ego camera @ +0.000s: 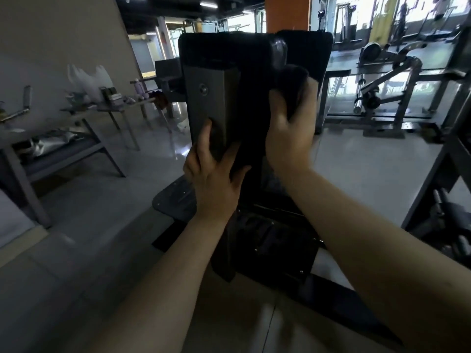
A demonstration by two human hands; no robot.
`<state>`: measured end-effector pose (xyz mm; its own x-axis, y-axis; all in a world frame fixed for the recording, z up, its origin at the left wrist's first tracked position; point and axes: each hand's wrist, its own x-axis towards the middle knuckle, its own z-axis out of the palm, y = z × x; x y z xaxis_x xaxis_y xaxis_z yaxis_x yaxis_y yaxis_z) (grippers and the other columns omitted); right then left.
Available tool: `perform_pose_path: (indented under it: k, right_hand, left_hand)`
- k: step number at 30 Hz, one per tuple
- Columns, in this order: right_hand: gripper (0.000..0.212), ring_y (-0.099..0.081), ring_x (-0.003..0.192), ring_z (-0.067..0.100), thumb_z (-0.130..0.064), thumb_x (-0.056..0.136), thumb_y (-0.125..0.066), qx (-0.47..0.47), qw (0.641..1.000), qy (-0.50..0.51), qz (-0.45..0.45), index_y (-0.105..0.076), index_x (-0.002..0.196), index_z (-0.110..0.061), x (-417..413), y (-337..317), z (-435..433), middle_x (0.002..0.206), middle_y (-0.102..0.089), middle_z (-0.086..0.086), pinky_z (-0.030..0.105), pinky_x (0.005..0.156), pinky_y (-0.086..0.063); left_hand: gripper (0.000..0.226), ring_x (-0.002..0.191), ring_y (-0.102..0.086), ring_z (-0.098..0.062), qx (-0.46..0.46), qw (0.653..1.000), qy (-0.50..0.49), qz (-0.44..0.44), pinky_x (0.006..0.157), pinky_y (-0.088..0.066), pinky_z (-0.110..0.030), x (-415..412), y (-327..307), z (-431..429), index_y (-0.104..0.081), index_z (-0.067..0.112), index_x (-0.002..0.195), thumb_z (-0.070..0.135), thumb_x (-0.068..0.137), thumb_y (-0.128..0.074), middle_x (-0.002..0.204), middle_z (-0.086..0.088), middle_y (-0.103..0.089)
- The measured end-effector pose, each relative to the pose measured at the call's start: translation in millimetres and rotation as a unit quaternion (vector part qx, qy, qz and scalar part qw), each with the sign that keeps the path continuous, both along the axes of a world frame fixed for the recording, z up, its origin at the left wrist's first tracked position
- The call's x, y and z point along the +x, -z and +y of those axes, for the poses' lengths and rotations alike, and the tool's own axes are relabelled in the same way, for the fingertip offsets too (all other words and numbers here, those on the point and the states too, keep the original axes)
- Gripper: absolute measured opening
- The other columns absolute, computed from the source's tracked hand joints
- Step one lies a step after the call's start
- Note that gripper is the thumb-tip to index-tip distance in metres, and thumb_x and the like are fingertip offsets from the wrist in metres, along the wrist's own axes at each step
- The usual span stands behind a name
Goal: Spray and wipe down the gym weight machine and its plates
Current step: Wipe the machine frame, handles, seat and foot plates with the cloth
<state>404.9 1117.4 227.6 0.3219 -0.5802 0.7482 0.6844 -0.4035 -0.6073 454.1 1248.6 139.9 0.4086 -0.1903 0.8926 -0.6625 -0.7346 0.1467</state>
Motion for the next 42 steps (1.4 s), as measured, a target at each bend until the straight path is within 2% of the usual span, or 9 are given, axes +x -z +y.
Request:
perform_pose_path:
  k: [8,12,16,19,23,27,32,39,42]
  right_hand:
    - [0.036,-0.062,0.111,0.011,-0.011,0.104,-0.052,0.064,0.967,-0.103,0.223,-0.047,0.122,-0.041,-16.9,172.7,25.2,0.122,-0.059,0.000,0.047,0.097,-0.056]
    - [0.030,-0.061,0.109,0.011,-0.007,0.101,-0.053,0.105,0.968,-0.073,0.214,-0.049,0.119,-0.031,-12.3,138.5,24.2,0.119,-0.058,0.002,0.043,0.098,-0.055]
    - [0.025,-0.060,0.107,0.014,-0.004,0.096,-0.060,0.030,0.998,-0.004,0.063,-0.053,0.118,-0.015,-6.6,51.8,7.2,0.116,-0.060,0.010,0.023,0.096,-0.050]
    - [0.026,-0.061,0.108,0.018,-0.008,0.097,-0.061,0.008,1.000,0.001,0.024,-0.054,0.121,-0.012,-0.5,32.5,-2.1,0.116,-0.061,0.011,0.032,0.097,-0.052]
    - [0.028,-0.052,0.112,0.008,-0.003,0.099,-0.056,-0.005,0.998,0.032,0.048,-0.049,0.126,-0.009,9.2,85.5,14.9,0.121,-0.051,0.016,0.019,0.099,-0.043]
    - [0.037,-0.047,0.109,-0.012,0.001,0.101,-0.052,0.013,0.990,-0.022,0.142,-0.044,0.123,-0.028,-5.1,134.0,17.1,0.126,-0.046,0.013,0.008,0.097,-0.040]
    - [0.027,-0.062,0.099,-0.003,-0.010,0.096,-0.068,0.021,0.933,-0.101,0.344,-0.059,0.111,-0.031,-25.9,188.7,3.8,0.108,-0.066,-0.009,0.037,0.097,-0.056]
    - [0.023,-0.072,0.092,0.017,-0.017,0.089,-0.079,0.072,0.904,-0.145,0.396,-0.068,0.109,-0.020,-47.7,137.2,-16.9,0.097,-0.075,-0.003,0.041,0.091,-0.059]
    - [0.024,-0.075,0.093,0.016,-0.013,0.091,-0.075,0.094,0.892,-0.246,0.366,-0.070,0.114,-0.020,-77.3,113.0,-10.2,0.099,-0.078,-0.002,0.035,0.085,-0.060]
  left_hand:
    - [0.054,0.141,-0.030,-0.036,0.016,1.000,-0.019,0.004,0.109,-0.033,-0.051,3.5,4.5,1.3,-0.063,0.033,0.136,0.041,0.085,-0.077,0.161,-0.013,-0.024]
    - [0.055,0.140,-0.031,-0.036,0.018,1.000,-0.021,0.004,0.109,-0.032,-0.048,2.8,1.7,1.1,-0.062,0.034,0.137,0.041,0.085,-0.076,0.162,-0.014,-0.025]
    - [0.043,0.140,-0.028,-0.035,0.004,1.000,-0.016,-0.002,0.109,-0.027,-0.042,-0.8,-2.2,-0.8,-0.063,0.035,0.137,0.047,0.096,-0.063,0.162,-0.015,-0.025]
    - [0.042,0.138,-0.031,-0.035,-0.007,1.000,-0.011,-0.014,0.108,-0.027,-0.040,-1.5,-1.6,-1.9,-0.064,0.036,0.136,0.047,0.095,-0.068,0.161,-0.017,-0.029]
    - [0.042,0.138,-0.029,-0.034,-0.001,1.000,-0.019,-0.015,0.110,-0.025,-0.037,-0.8,0.5,-0.6,-0.063,0.033,0.137,0.041,0.095,-0.067,0.160,-0.018,-0.029]
    - [0.054,0.141,-0.029,-0.036,0.019,0.999,-0.032,0.002,0.111,-0.030,-0.044,-1.5,3.8,0.5,-0.060,0.035,0.138,0.039,0.086,-0.073,0.161,-0.016,-0.026]
    - [0.057,0.142,-0.027,-0.035,0.021,0.999,-0.029,0.016,0.111,-0.031,-0.048,-12.3,2.9,0.2,-0.060,0.033,0.139,0.040,0.085,-0.076,0.164,-0.013,-0.023]
    - [0.062,0.136,-0.038,-0.027,0.008,1.000,0.010,0.006,0.110,-0.027,-0.039,-34.3,4.3,28.8,-0.056,0.028,0.144,0.040,0.087,-0.075,0.160,-0.011,-0.030]
    - [0.042,0.123,-0.044,-0.008,-0.024,0.992,0.070,0.106,0.108,-0.038,-0.039,-48.8,6.1,39.2,-0.067,0.027,0.129,0.045,0.092,-0.069,0.139,0.004,-0.051]
